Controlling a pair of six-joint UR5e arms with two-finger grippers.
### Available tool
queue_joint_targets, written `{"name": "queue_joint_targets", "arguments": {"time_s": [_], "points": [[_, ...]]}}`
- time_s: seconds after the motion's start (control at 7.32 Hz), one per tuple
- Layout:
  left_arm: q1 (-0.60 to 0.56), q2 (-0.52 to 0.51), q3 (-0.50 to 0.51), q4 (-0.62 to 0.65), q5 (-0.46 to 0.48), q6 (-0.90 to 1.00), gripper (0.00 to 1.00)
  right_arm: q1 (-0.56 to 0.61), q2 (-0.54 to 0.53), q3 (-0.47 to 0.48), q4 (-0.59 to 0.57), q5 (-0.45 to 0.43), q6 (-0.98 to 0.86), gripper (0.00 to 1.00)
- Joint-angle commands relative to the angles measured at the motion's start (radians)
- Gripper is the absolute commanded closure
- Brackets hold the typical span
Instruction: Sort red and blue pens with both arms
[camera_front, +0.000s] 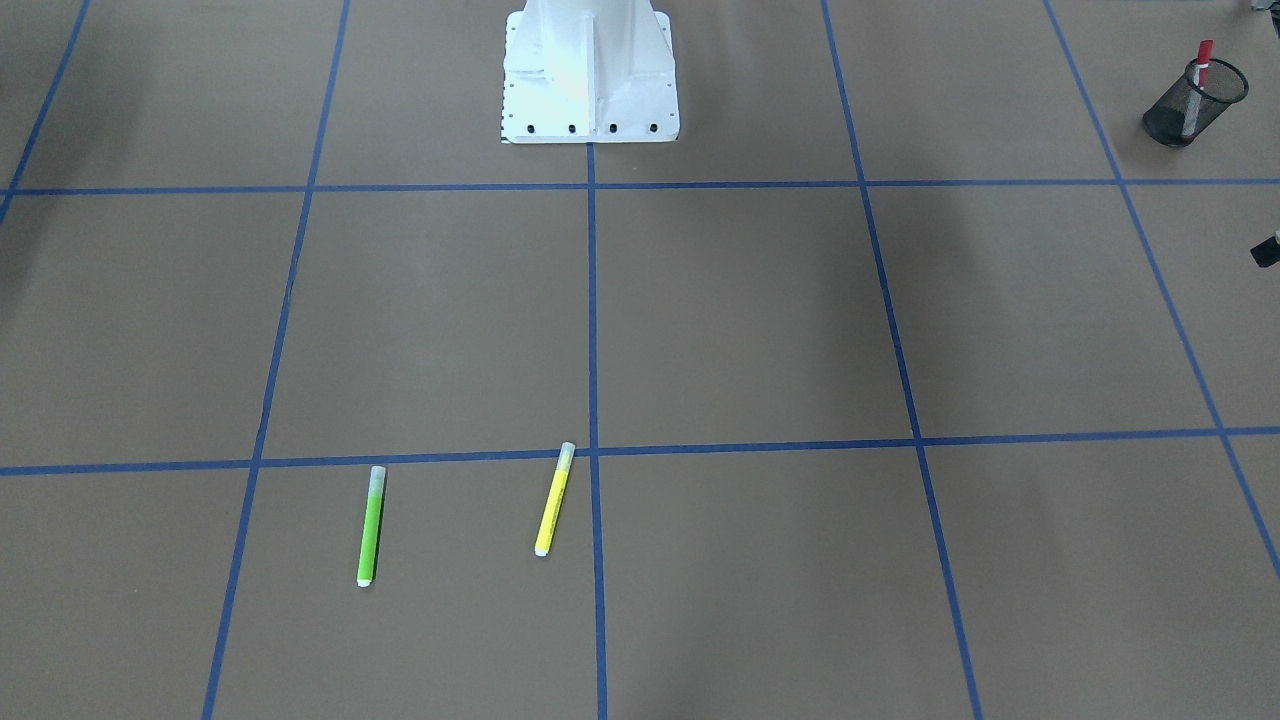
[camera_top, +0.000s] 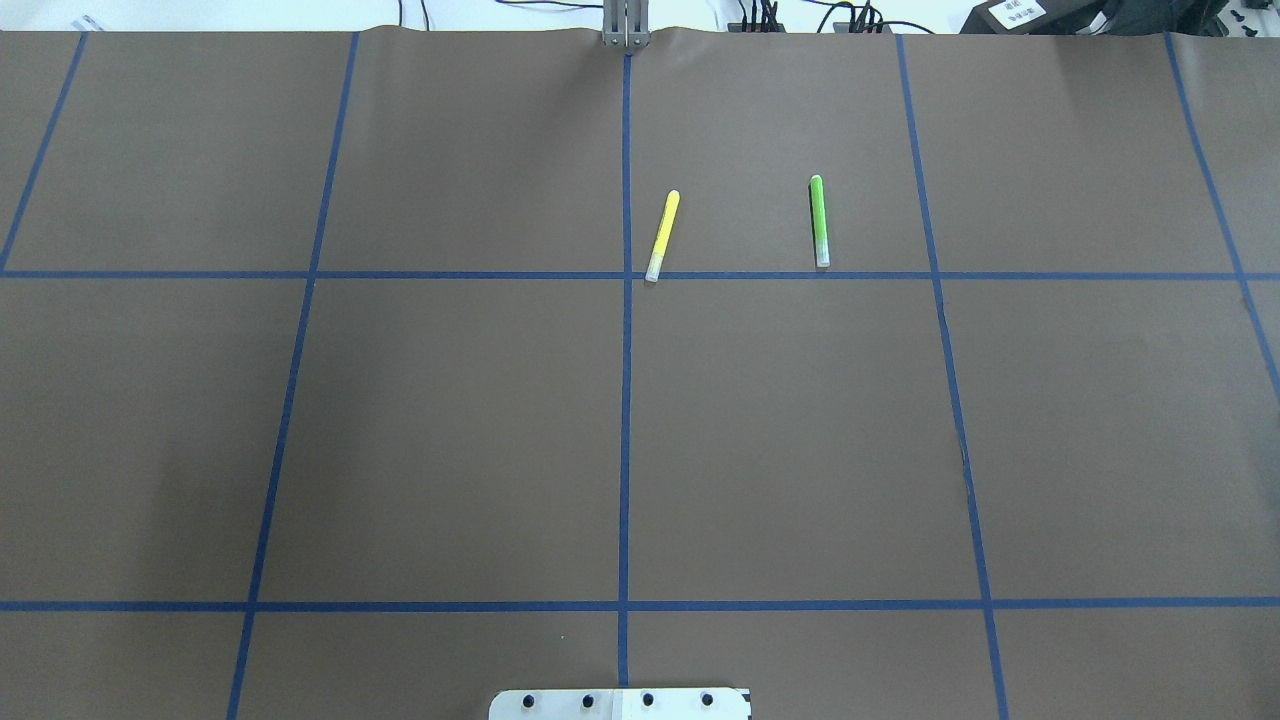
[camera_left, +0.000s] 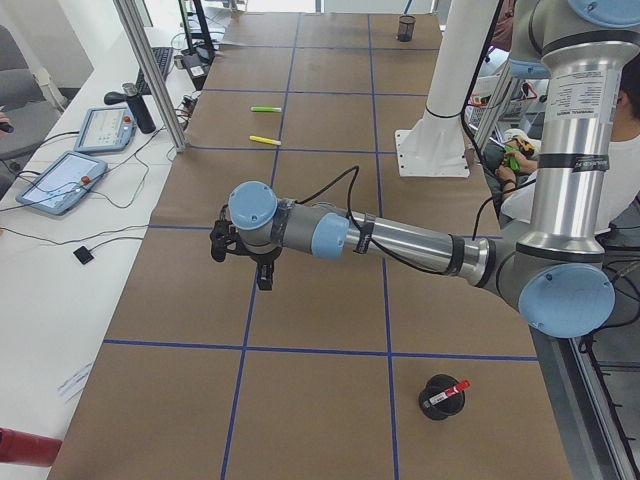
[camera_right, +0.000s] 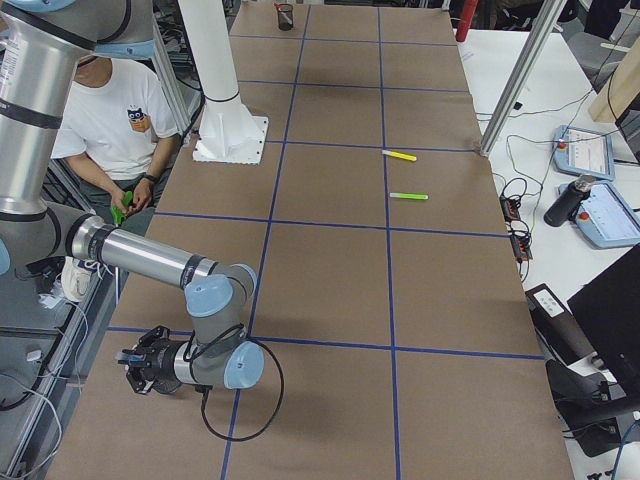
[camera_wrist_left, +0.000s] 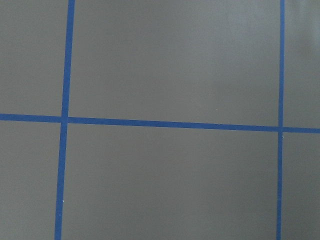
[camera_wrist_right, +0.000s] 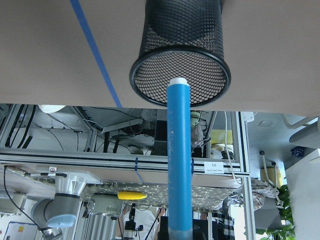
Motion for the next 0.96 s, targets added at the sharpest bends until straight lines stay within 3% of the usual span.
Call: {"name": "queue_joint_targets", "arguments": {"time_s": [0.0,0.41,0.55,0.68,0.82], "points": [[0.002,0.006,-0.030,0.003,0.003,0.000,0.00,0.000,0.004,-0.059,0.003,0.026,-0.003,1.00],[0.002,0.011,-0.050,0.005,0.004,-0.005,0.00,-0.002,0.011,-0.082,0.003,0.085,-0.002,1.00],[0.002,0.011,-0.051,0.005,0.003,-0.006,0.00,-0.002,0.012,-0.090,0.006,0.116,-0.002,0.67],[0.002,0.012,-0.050,0.005,0.003,-0.006,0.00,-0.002,0.020,-0.090,0.012,0.119,0.003,0.57],[0.002,0.012,-0.051,0.005,0.003,-0.006,0.00,-0.002,0.024,-0.092,0.014,0.129,0.004,0.10]]}}
